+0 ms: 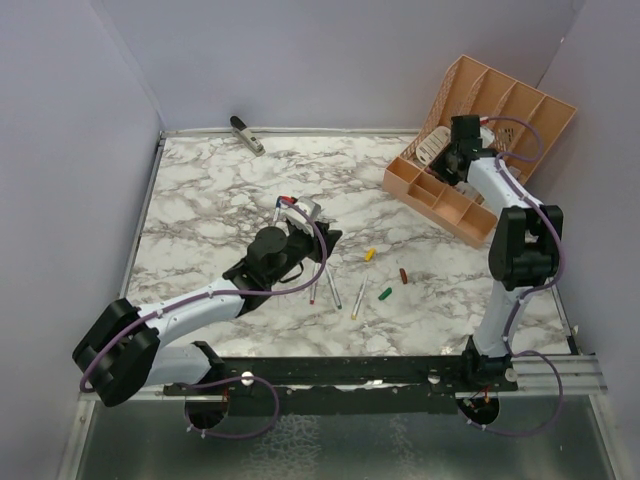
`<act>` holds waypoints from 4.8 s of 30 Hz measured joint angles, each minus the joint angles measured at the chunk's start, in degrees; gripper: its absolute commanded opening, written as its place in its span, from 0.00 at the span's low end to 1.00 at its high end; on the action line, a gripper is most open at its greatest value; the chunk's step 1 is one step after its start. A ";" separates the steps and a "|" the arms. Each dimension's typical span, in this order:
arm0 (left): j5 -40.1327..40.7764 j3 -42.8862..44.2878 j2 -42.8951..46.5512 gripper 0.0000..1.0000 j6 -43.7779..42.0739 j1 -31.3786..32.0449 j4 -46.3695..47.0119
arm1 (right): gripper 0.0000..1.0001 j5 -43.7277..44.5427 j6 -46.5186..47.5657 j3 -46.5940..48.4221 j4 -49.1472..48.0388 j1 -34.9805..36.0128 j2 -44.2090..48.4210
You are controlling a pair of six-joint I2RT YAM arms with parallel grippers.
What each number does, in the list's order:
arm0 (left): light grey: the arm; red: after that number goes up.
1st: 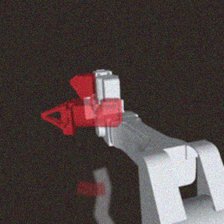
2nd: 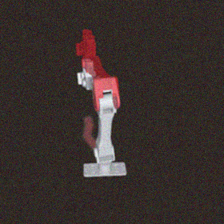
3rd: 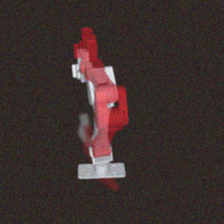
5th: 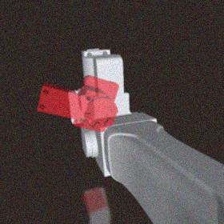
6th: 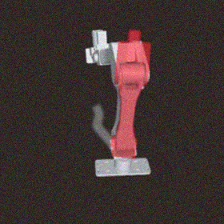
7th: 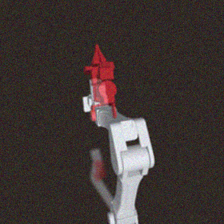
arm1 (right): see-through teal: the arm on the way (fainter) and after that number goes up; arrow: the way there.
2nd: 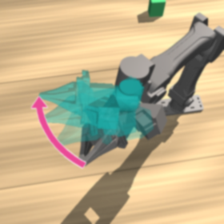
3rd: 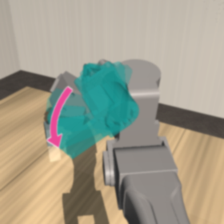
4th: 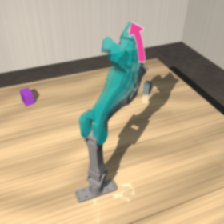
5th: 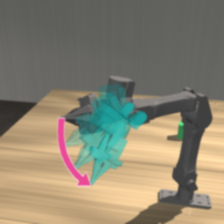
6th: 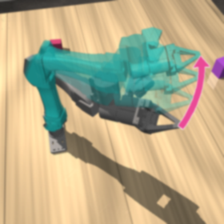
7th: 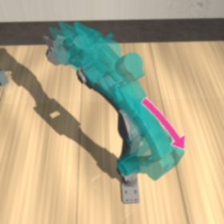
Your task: Insert the pens into the pen caps
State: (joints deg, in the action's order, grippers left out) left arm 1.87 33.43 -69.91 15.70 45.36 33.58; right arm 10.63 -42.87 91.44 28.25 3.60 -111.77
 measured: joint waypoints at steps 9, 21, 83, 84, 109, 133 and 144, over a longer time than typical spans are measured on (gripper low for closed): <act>0.00 -0.20 0.17 0.41 0.00 0.00 -0.92 | 0.31 -1.14 -3.76 -0.22 -0.90 -1.11 -2.58; 0.00 -0.35 0.66 0.40 -0.02 0.00 -1.75 | 0.30 -3.89 -7.50 1.25 -4.22 -2.19 -6.47; 0.37 -0.35 0.37 0.40 -0.20 -0.04 -2.08 | 0.01 -8.26 8.83 -17.38 -26.01 -1.66 14.82; 0.55 -0.35 0.39 0.40 -0.15 -0.04 -2.08 | 0.01 -8.68 9.51 -18.64 -26.23 -1.66 15.93; -3.37 27.71 -17.90 0.46 -0.31 -7.04 -11.69 | 0.42 -1.90 24.02 13.05 -5.64 1.07 4.74; -16.68 65.07 -51.71 0.56 -3.78 -24.55 -38.14 | 0.39 4.17 26.03 33.14 13.35 1.11 -14.53; -16.63 69.44 -53.22 0.58 -4.79 -23.37 -45.38 | 0.36 8.22 24.52 35.95 21.73 1.22 -21.99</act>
State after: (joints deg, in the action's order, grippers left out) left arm -14.76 102.87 -123.13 10.92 22.00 -11.79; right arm 18.85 -18.35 127.39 49.98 4.82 -133.75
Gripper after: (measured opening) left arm 0.568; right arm 0.372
